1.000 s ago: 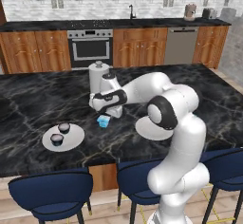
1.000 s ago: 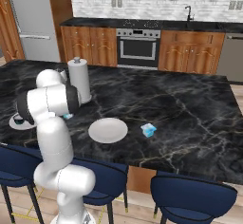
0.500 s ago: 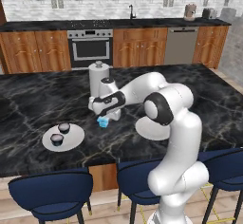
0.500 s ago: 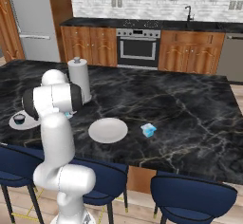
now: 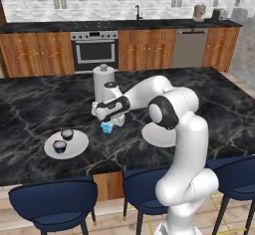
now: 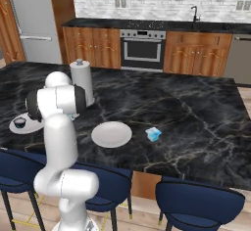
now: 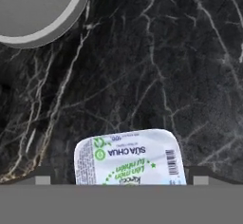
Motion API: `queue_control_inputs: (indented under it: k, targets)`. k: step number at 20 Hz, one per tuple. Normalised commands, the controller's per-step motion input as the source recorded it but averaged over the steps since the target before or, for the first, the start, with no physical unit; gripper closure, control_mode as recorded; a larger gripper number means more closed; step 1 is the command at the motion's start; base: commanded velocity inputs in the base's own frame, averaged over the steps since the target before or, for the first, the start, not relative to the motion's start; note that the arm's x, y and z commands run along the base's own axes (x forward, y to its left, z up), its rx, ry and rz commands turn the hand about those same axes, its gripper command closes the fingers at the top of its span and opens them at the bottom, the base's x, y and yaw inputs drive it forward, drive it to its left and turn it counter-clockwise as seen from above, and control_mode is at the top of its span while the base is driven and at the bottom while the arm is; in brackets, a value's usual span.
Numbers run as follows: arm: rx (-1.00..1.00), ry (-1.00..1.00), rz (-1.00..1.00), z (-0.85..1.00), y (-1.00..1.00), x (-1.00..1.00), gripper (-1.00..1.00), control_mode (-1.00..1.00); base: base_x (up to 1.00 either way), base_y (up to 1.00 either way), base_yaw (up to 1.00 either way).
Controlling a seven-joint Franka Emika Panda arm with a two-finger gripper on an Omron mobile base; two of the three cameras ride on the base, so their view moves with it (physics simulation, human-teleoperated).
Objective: Place two yogurt containers on each plate.
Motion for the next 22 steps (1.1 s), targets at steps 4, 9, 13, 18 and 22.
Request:
queue_control_inputs:
  k: [4,9,13,18,22]
  targets:
    - [0.0,0.02,0.0,-0.24,0.0,0.0,-1.0,-1.0,0.0,0.0,0.0]
    - [0.0,0.05,0.0,-0.33,0.0,0.0,-1.0,-1.0,0.0,0.0,0.0]
    - [0.0,0.07,0.0,-0.31,0.0,0.0,-1.0,-1.0,0.0,0.0,0.0]
    - [0.0,0.0,0.0,0.0,0.0,-0.1,1.0,-1.0,0.0,0.0,0.0]
    - [0.0,-0.03,0.0,0.13,-0.38,-0.49,1.0,-1.0,0.0,0.0,0.0]
